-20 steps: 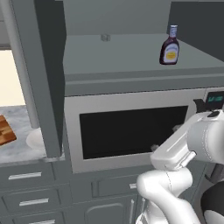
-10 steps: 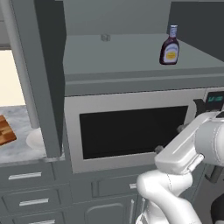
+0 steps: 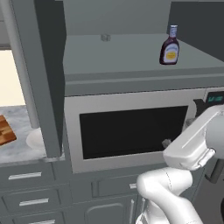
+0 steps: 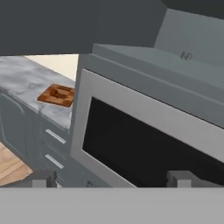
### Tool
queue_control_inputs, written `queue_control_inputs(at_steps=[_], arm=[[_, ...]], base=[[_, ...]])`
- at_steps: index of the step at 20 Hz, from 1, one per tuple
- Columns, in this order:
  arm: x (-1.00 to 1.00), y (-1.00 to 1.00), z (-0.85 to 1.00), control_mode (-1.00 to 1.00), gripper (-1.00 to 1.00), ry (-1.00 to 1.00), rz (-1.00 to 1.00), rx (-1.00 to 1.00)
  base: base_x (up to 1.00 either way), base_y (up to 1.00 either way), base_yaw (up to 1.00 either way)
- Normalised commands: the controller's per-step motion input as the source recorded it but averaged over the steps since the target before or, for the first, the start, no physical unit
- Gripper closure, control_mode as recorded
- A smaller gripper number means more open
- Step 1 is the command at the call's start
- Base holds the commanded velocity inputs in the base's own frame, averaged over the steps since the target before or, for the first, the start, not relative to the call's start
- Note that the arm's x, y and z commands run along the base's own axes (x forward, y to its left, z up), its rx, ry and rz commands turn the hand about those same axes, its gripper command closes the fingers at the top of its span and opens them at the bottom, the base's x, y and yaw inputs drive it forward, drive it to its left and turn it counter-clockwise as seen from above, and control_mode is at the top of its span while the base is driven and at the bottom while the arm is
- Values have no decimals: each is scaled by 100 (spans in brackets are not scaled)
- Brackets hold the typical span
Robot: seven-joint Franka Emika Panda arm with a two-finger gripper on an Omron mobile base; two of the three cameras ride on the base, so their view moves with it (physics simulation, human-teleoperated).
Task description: Pick the chicken drumstick from the plate and place it on the cutting board. Then pick the condiment bottle from the cabinet and place it next to the cutting board.
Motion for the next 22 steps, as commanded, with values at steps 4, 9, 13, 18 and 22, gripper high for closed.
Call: queue_control_inputs(at_steps=[4, 9, 13, 18, 22], arm=[[-3, -8, 2, -100, -100, -17, 0, 0], [-1, -5, 5, -100, -100, -16, -3, 0], [0, -7, 15, -100, -100, -14, -3, 0], [-2, -7, 21, -100, -100, -14, -2, 2], [-8, -6, 24, -100, -100, -11, -1, 4]], base=[[0, 0, 0], [0, 0, 0], [0, 0, 0], [0, 0, 0], [0, 0, 0]])
